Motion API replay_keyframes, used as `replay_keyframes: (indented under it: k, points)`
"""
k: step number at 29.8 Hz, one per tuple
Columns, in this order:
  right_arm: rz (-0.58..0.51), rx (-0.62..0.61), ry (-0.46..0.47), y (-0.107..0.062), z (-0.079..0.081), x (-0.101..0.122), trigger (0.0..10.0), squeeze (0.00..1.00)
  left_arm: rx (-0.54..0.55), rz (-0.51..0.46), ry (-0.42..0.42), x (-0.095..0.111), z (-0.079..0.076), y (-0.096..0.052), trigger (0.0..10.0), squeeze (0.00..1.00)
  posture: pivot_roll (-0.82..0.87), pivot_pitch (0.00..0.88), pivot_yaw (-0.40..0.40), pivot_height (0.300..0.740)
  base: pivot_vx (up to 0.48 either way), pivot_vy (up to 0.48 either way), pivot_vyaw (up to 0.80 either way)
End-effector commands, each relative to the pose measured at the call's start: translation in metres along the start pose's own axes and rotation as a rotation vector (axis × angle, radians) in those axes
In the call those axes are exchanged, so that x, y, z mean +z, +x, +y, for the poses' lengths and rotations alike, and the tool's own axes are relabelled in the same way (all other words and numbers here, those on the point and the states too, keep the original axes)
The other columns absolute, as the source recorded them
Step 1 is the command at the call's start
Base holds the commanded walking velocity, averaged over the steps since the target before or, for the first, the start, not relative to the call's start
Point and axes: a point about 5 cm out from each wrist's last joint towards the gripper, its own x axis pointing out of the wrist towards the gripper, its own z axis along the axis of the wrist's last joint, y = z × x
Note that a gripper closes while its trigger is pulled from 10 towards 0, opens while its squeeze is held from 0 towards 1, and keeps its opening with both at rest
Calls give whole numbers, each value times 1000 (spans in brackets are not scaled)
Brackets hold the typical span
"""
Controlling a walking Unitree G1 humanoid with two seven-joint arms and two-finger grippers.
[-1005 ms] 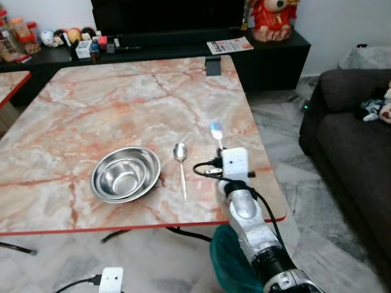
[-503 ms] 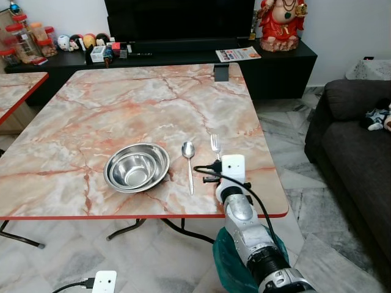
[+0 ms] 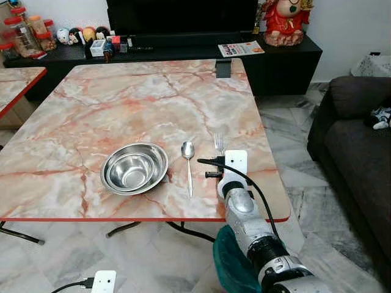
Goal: Setting the table
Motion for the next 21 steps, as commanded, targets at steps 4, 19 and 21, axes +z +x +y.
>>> replay_keyframes:
  k: [4, 19, 21]
  points:
    - [-25, 67, 17, 8, 28, 24, 10000, 0, 5, 23, 12, -6, 4, -1, 10000, 0, 24, 57, 57, 740, 0, 0, 0]
    - [93, 63, 52, 17, 26, 26, 10000, 0, 22, 36, 11, -10, 12, -2, 10000, 0, 41, 61, 57, 740, 0, 0, 0]
    - [102, 60, 54, 17, 25, 25, 10000, 0, 23, 39, 14, -11, 13, -2, 10000, 0, 42, 61, 57, 740, 0, 0, 0]
